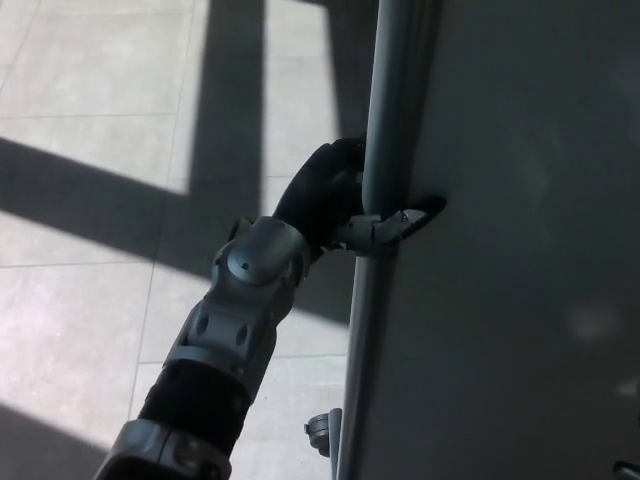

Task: A white board is being place on the right hand side and parallel to the robot and the robot uses its left hand to grab on the leftside of the whiteboard and drag the whiteboard from the right hand side to the left hand side

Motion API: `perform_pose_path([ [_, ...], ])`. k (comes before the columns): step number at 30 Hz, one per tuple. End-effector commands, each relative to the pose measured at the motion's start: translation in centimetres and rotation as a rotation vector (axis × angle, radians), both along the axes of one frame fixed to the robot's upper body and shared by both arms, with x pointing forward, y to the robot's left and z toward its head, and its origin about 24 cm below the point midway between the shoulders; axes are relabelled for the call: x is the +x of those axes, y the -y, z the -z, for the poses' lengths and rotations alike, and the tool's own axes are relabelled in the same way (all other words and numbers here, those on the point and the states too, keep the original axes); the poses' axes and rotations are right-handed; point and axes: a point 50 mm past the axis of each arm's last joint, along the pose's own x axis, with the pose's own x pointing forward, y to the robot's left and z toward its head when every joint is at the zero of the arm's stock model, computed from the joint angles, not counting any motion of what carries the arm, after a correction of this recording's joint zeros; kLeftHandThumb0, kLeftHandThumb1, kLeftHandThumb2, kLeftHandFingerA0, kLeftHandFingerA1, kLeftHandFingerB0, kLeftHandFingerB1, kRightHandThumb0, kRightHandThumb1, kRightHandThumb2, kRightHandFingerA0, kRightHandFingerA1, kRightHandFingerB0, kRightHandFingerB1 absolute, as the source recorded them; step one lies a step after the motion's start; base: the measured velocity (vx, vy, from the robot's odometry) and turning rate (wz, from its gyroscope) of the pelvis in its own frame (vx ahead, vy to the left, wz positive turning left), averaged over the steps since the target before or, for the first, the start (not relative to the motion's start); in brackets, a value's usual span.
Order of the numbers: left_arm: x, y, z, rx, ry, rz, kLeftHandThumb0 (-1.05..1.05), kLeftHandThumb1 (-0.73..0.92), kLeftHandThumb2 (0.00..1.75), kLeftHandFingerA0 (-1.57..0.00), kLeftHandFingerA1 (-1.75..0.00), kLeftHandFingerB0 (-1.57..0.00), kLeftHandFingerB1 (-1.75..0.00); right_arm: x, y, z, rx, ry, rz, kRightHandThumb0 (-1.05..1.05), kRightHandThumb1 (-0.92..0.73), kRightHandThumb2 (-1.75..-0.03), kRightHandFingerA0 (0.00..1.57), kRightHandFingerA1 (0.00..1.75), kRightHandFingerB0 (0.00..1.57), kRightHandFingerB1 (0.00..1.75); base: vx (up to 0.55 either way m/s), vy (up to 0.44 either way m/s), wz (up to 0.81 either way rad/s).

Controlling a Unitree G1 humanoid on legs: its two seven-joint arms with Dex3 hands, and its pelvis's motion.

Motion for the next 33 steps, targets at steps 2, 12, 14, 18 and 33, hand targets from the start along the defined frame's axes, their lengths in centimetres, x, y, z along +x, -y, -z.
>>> perform_pose_path([
  [2, 0.7, -4.3, 0.1, 0.019, 0.064, -0.222, -0.37, 0.63, 0.61, -0.83, -1.69, -0.73, -1.51, -0.1, 0.8, -0.4, -0.036, 0.014, 0.015, -0.70, -0.81, -0.72, 0.50, 0.51, 0.33, 0.42, 0.00, 0.000, 0.00],
  [12, 1.3, -8.4, -1.0, 0.089, 0.066, -0.265, -0.33, 0.58, 0.58, -0.80, -1.67, -0.90, -1.08, -0.1, 0.9, -0.5, -0.080, -0.001, -0.009, -0.59, -0.68, -1.09, 0.51, 0.64, 0.21, 0.50, 0.00, 0.000, 0.00],
  [14, 1.3, -8.9, -1.1, 0.079, 0.060, -0.259, -0.30, 0.59, 0.58, -0.78, -1.67, -0.87, -1.14, -0.1, 0.8, -0.5, -0.069, 0.003, -0.004, -0.58, -0.68, -1.09, 0.49, 0.64, 0.22, 0.50, 0.00, 0.000, 0.00],
  [18, 1.1, -9.7, -1.4, 0.058, 0.067, -0.215, -0.31, 0.60, 0.60, -0.81, -1.60, -0.91, -0.93, -0.1, 0.7, -0.4, -0.071, -0.004, 0.001, -0.58, -0.68, -1.09, 0.51, 0.64, 0.22, 0.50, 0.00, 0.000, 0.00],
  [33, -0.3, -12.4, -2.1, 0.058, 0.095, -0.220, -0.13, 0.66, 0.58, -0.79, -1.75, -0.57, -1.67, 0.0, 0.6, -0.4, -0.097, -0.007, -0.005, -0.61, -0.71, -1.10, 0.53, 0.64, 0.22, 0.49, 0.00, 0.000, 0.00],
])
